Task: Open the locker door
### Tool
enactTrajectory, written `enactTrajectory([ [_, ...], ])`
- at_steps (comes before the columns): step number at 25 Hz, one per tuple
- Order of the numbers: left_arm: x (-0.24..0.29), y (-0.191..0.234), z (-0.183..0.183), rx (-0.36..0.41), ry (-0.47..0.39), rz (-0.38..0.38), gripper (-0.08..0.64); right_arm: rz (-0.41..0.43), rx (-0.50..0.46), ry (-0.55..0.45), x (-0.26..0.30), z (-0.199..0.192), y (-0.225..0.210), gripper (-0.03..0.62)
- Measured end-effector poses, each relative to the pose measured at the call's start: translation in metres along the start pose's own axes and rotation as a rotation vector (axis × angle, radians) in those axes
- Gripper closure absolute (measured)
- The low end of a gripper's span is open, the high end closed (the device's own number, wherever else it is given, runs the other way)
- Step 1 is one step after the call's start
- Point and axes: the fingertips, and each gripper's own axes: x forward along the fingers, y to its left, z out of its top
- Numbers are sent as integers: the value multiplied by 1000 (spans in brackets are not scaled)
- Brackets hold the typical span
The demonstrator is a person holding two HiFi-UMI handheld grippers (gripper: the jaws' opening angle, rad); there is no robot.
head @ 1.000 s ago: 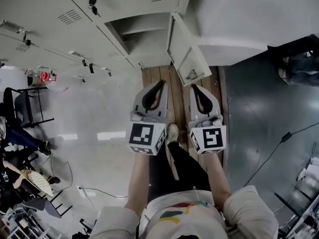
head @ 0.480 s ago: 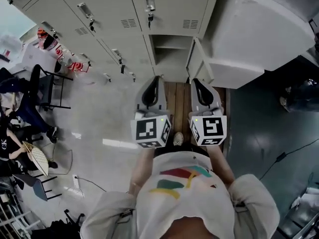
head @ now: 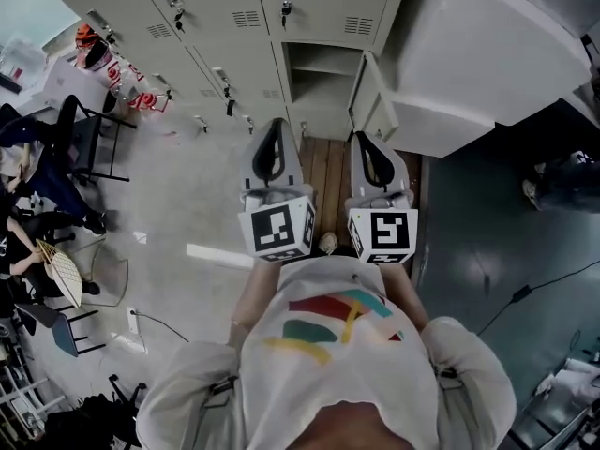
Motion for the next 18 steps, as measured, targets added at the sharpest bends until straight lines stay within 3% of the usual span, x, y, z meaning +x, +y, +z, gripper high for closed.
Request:
enactTrajectory([
  [9,-2,-9,-1,30,0,-10,542,-12,13,-7,-4,-3,-8,589],
  [18,-3,-4,6,50,3,3,541,26,-10,-14,8,0,1,589],
])
